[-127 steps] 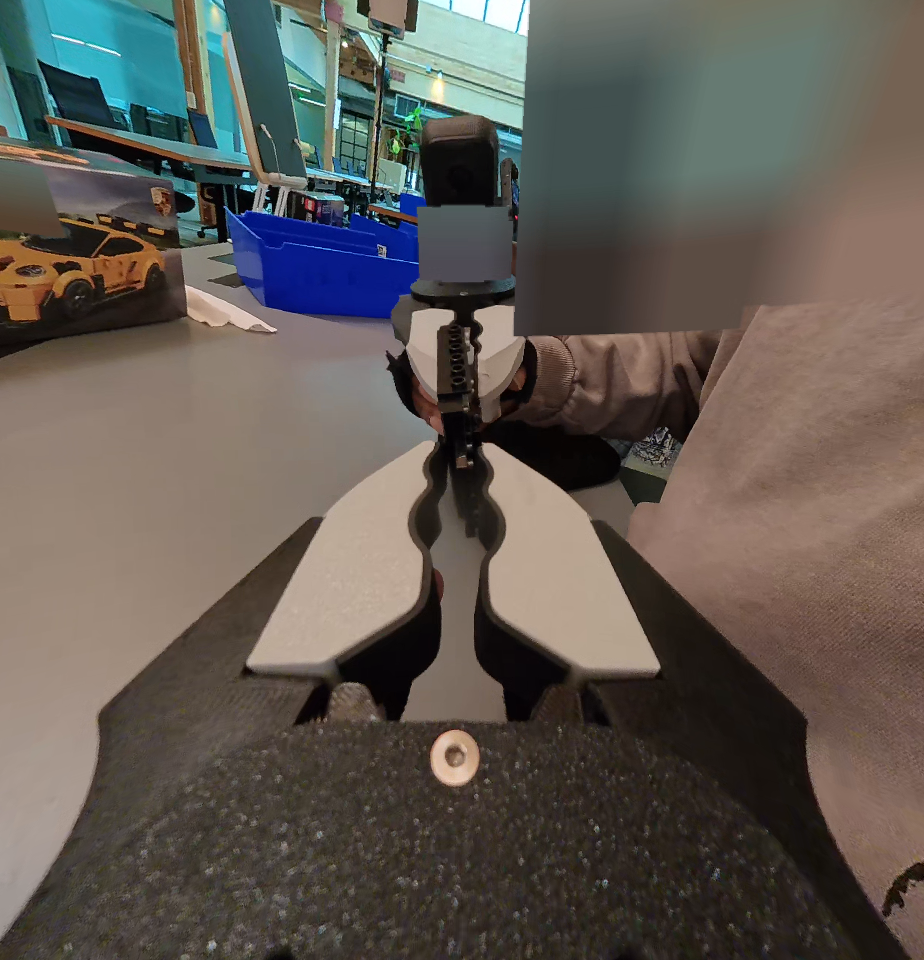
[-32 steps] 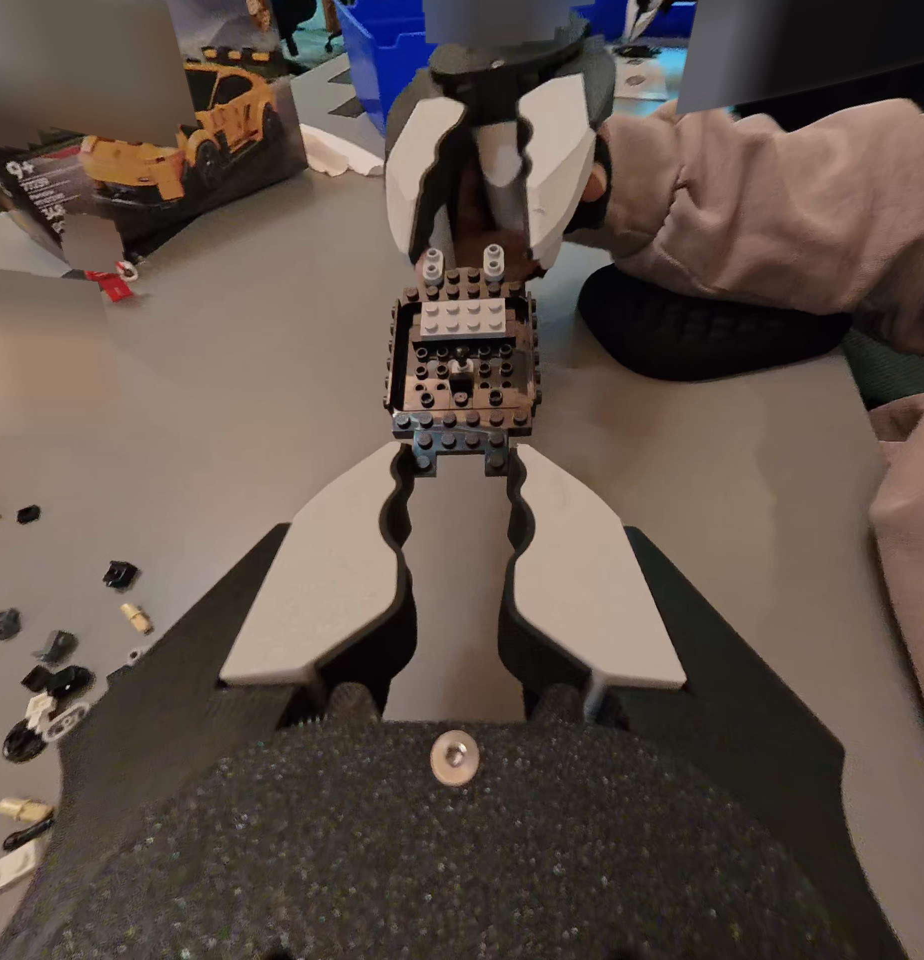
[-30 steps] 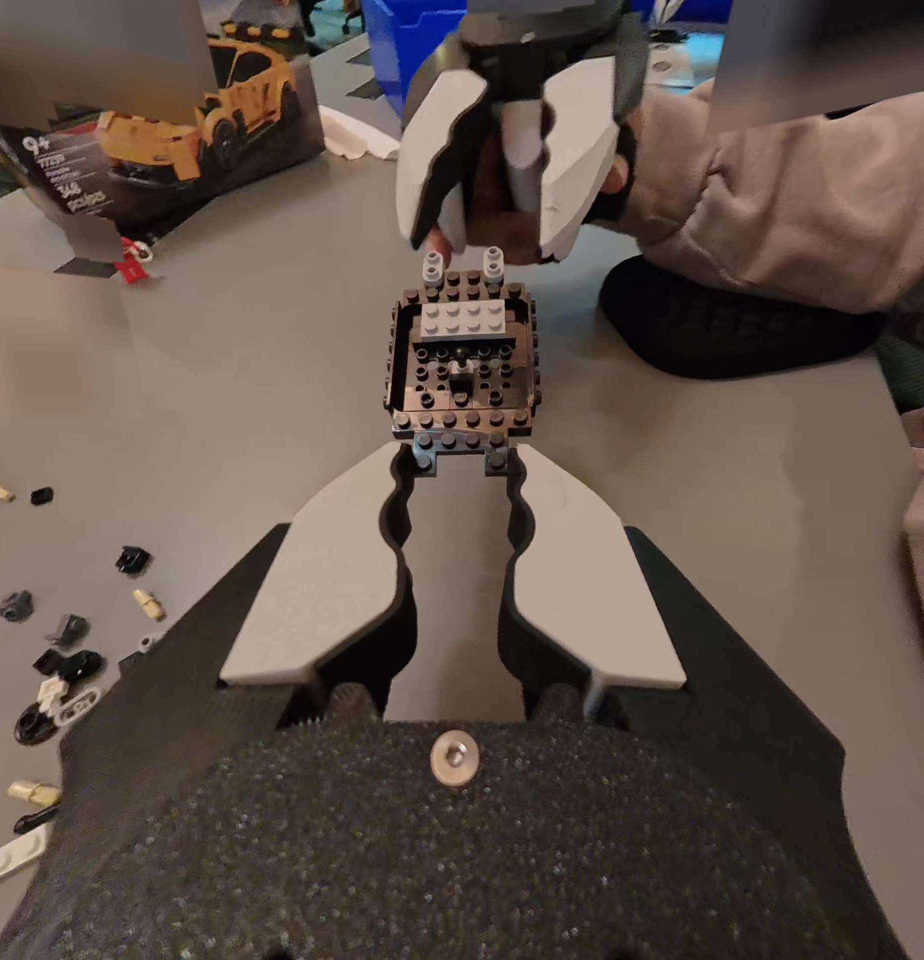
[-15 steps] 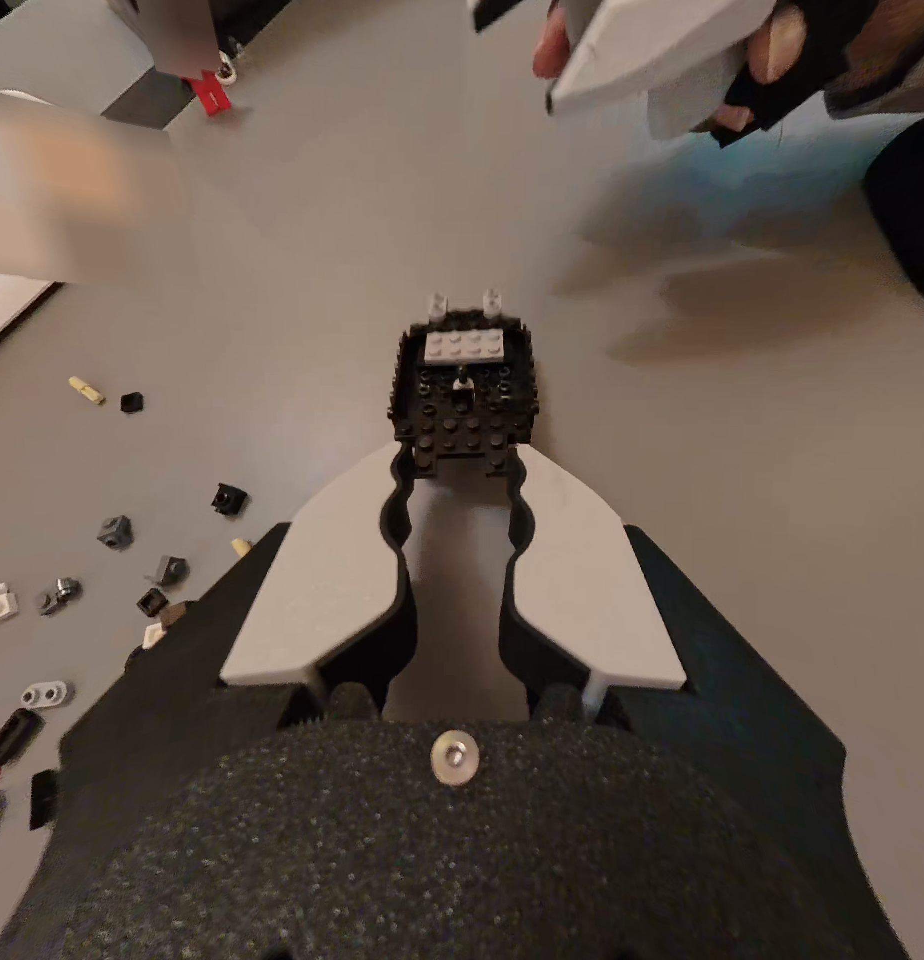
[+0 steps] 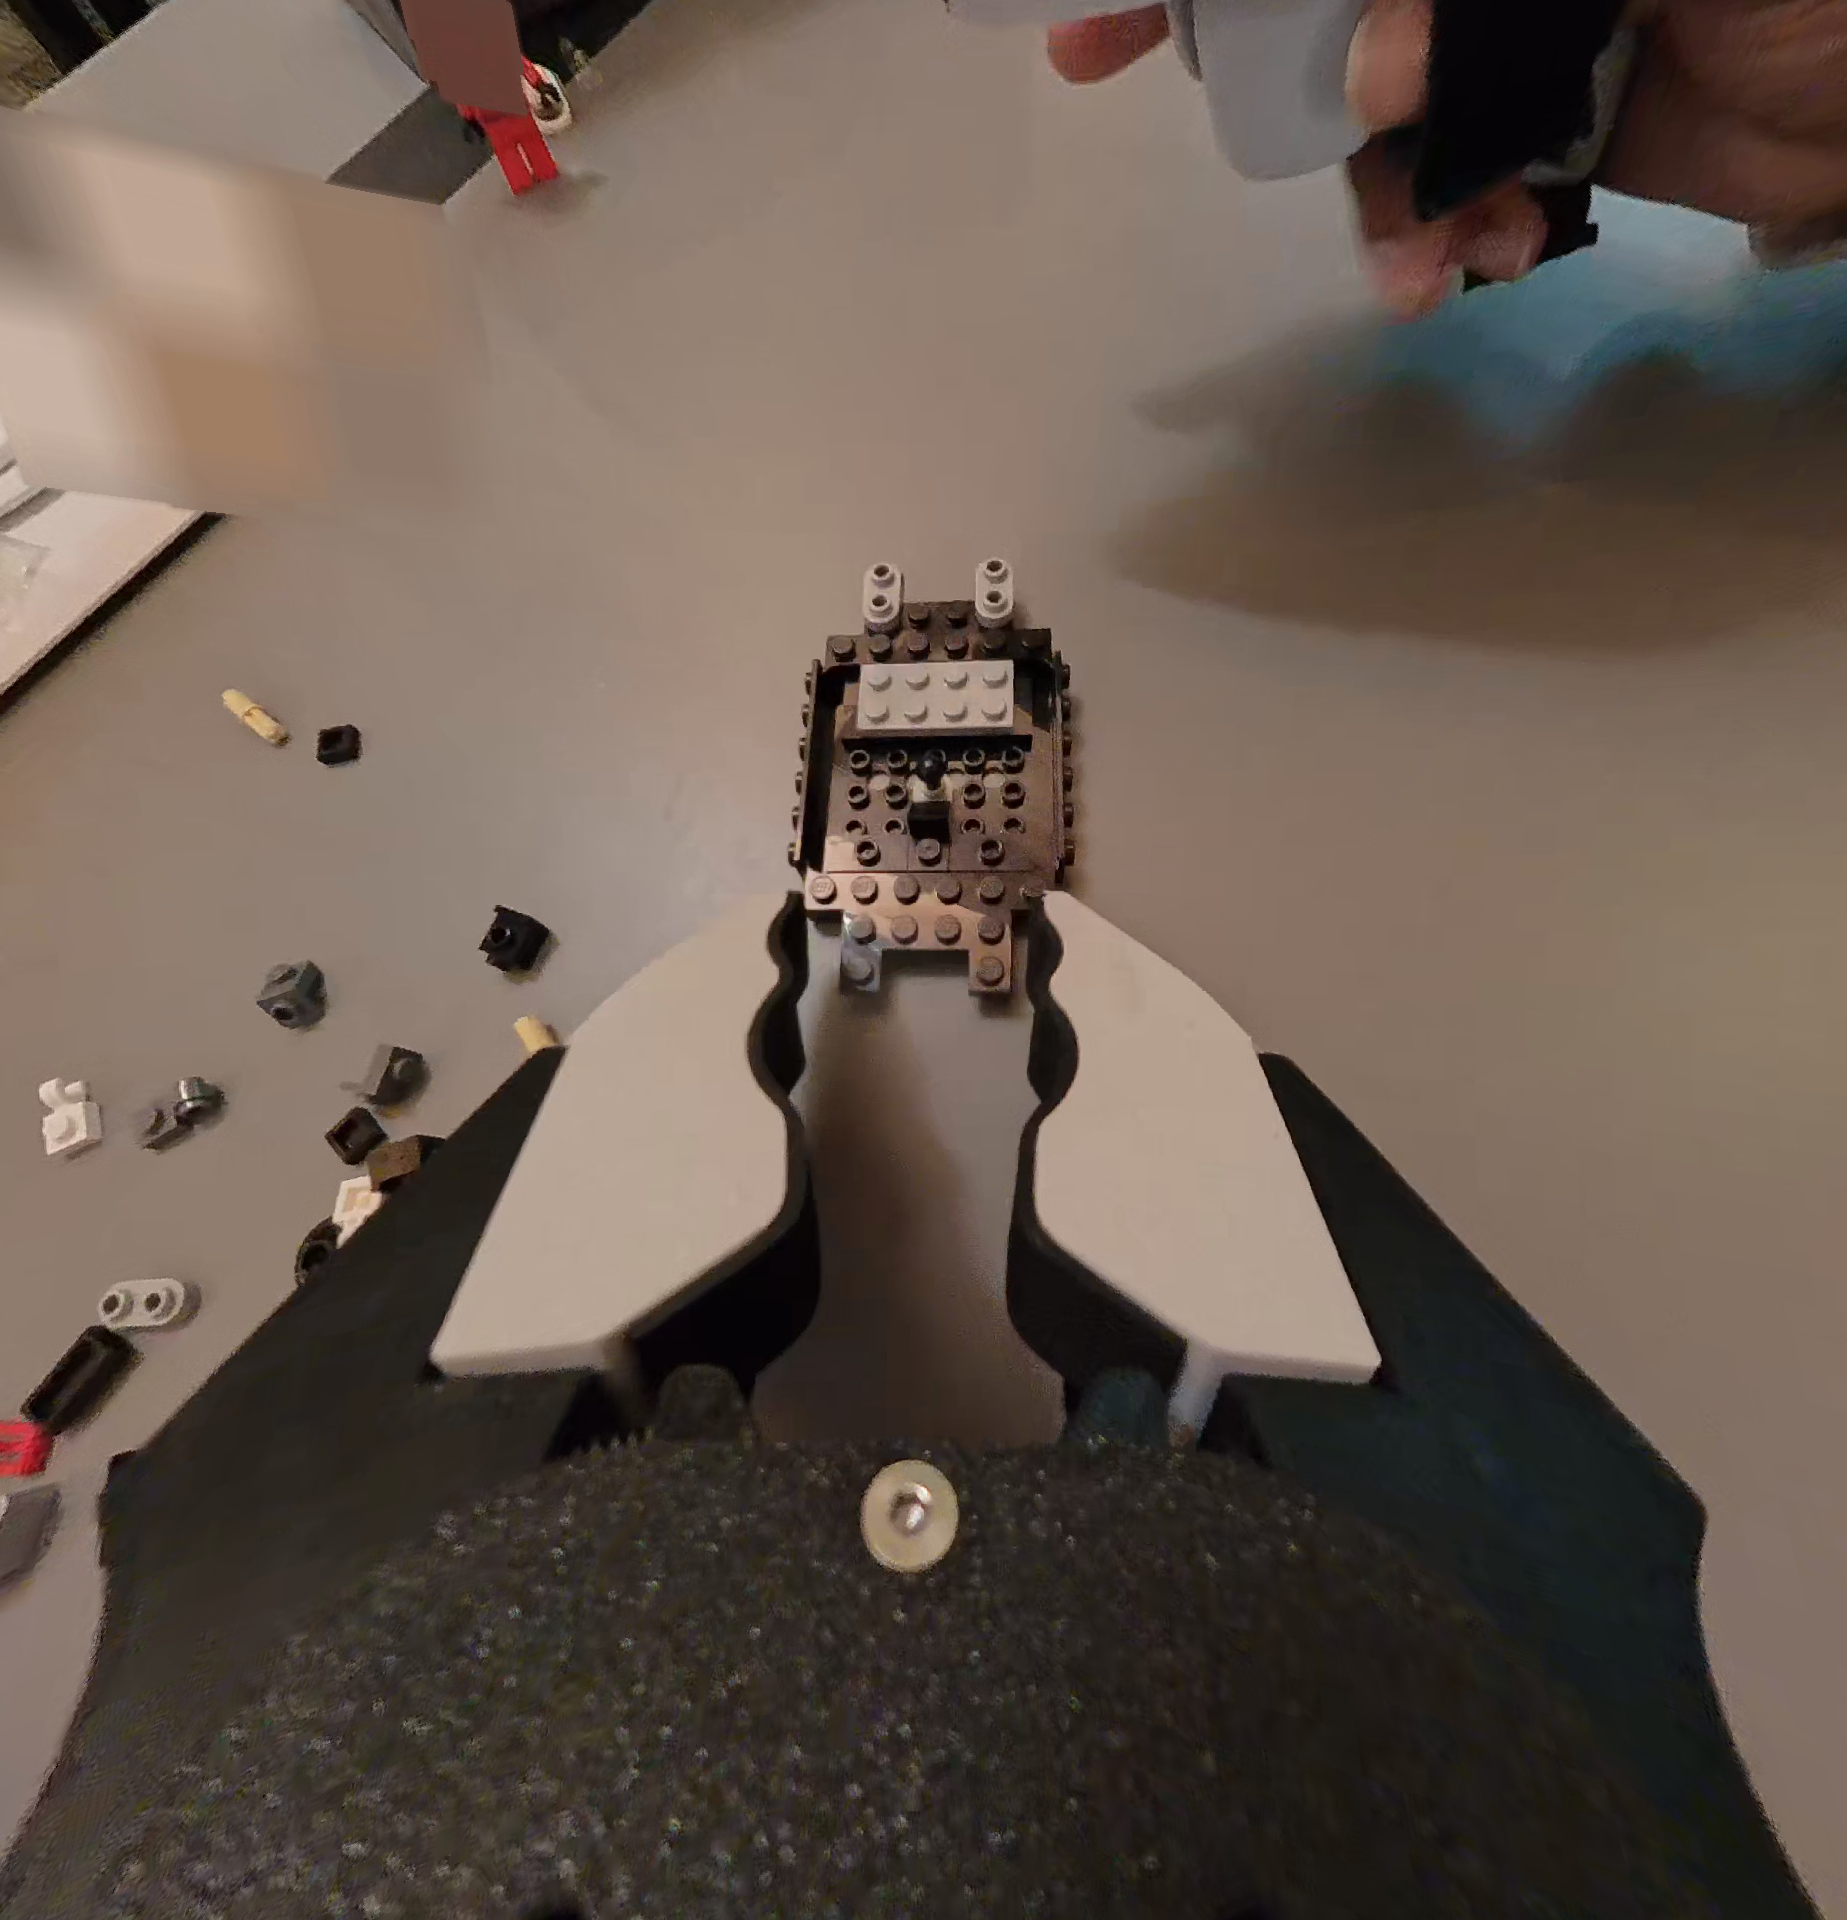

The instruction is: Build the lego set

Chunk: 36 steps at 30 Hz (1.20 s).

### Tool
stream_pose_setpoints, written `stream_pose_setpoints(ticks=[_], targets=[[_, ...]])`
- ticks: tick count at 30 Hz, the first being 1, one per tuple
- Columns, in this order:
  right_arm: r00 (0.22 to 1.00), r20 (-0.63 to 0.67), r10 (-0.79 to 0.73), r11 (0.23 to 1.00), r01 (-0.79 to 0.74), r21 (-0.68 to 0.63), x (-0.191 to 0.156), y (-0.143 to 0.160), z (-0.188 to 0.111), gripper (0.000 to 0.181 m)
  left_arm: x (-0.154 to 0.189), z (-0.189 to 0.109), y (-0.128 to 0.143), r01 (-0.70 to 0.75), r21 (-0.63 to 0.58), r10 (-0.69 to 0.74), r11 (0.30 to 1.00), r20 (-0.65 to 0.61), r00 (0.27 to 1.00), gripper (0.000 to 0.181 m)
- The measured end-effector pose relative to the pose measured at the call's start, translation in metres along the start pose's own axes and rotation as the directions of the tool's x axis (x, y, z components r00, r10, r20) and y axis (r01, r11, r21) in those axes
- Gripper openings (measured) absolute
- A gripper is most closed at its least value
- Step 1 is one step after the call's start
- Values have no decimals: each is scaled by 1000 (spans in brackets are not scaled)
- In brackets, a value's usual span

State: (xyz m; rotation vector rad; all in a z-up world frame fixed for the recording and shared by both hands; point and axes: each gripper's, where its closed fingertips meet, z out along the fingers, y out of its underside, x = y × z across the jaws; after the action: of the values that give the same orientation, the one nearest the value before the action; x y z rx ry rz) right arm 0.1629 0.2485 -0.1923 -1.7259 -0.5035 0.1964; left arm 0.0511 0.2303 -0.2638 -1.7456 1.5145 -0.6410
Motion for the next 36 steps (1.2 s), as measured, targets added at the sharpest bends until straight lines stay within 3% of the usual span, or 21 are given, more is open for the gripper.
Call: stream_pose_setpoints(ticks=[5, 10, 13, 18, 23, 26, 36], targets=[[998, -51, 47, 998, -46, 33, 13, -4, -4, 0, -8, -13, -15, 31, 117, -35, 993, 27, 999, 46], [993, -44, 105, 992, -102, 70, 20, -9, -8, 0, -24, -40, -55, 34, 379, -78, 925, 102, 992, 18], [993, -109, 49, 995, -39, 87, 24, -17, -11, 0, -36, -58, -74, -9, 488, -96, 873, 189, 977, 1], [976, -217, -8, 987, 42, 154, 29, -55, -4, 0, -73, -82, -95, 41, 602, -230, 798, 241, 943, 0], [959, -280, 46, 960, 35, 277, 58, -113, 10, 0, -124, -116, -117, 58, 722, -364, 690, 277, 889, 0], [934, -347, 89, 940, 37, 340, 85, -145, 17, 0, -134, -121, -114, 62, 740, -393, 670, 283, 875, 0], [885, -461, 60, 935, 112, 337, 163, -188, 76, 0, -135, -107, -78, 14, 637, -332, 771, 383, 862, 0]])
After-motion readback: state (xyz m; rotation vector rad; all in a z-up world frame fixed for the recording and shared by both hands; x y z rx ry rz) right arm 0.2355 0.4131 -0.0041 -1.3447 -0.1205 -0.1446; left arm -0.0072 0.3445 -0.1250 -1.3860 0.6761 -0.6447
